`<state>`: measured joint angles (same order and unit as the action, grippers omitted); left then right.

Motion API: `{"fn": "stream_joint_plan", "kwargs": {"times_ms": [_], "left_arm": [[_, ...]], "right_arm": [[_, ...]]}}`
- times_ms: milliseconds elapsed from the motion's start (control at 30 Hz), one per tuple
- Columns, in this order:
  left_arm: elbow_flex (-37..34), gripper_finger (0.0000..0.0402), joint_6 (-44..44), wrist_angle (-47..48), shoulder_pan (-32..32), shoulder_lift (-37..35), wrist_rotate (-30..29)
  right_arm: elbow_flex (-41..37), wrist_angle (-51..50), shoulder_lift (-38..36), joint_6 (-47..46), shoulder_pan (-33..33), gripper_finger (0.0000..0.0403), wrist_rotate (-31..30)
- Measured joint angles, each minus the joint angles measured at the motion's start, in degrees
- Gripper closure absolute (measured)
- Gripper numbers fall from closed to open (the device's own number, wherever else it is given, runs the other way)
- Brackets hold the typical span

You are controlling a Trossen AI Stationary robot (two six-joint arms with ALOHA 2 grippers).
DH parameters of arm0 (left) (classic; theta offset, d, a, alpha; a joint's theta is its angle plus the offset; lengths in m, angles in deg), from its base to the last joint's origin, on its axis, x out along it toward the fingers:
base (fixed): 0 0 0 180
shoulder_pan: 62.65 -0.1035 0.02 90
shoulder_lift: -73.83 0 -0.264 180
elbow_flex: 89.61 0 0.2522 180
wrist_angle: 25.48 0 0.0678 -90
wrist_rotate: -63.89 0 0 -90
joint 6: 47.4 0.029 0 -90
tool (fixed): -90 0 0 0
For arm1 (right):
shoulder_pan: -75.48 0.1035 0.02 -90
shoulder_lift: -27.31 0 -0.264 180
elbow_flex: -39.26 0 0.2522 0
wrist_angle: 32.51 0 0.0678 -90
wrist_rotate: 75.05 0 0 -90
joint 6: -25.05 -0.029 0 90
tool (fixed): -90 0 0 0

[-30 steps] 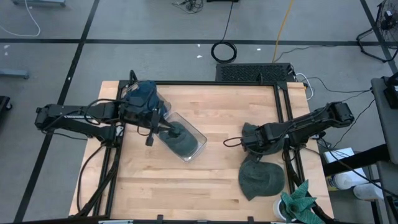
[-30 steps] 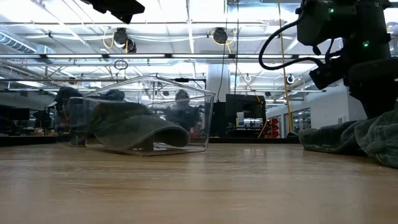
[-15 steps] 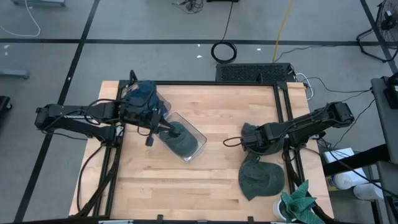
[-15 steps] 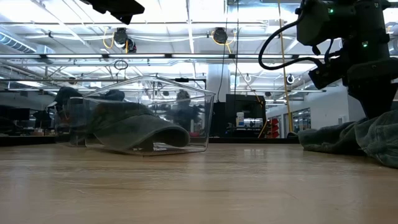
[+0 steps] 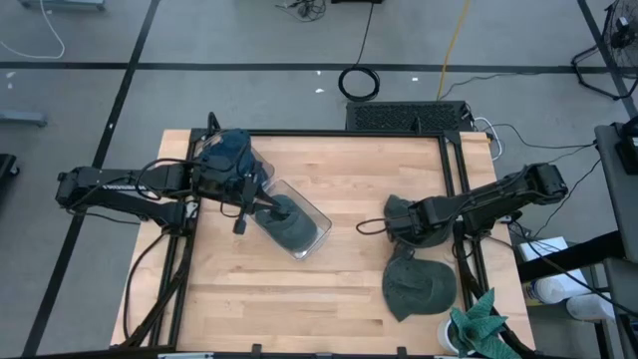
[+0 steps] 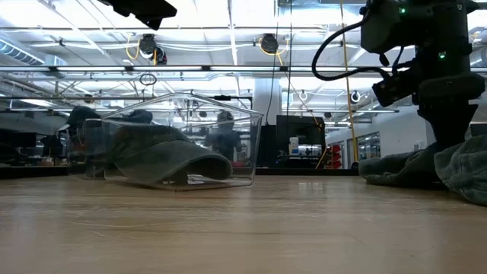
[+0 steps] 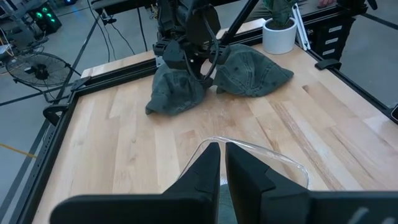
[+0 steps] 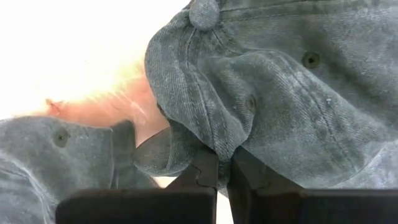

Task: Pick & Place hat
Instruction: Put the top black cap into the bottom transparent bin

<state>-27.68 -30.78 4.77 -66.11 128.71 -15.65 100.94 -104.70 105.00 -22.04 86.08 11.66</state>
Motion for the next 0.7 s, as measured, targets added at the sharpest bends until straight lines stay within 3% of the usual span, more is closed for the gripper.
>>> {"fn": "stream_joint_plan", "kwargs": {"times_ms": [367, 700], "left_arm": [[0.0, 0.0366, 0.1, 0.0, 0.0, 0.0, 0.0], [0.0, 0.0366, 0.1, 0.0, 0.0, 0.0, 0.0]], "right_arm": [[0.1, 4.3, -8.2, -1.6, 0.0, 0.0402, -8.5], [0.2, 17.8, -15.8, 3.5, 0.0, 0.0402, -16.7]]}}
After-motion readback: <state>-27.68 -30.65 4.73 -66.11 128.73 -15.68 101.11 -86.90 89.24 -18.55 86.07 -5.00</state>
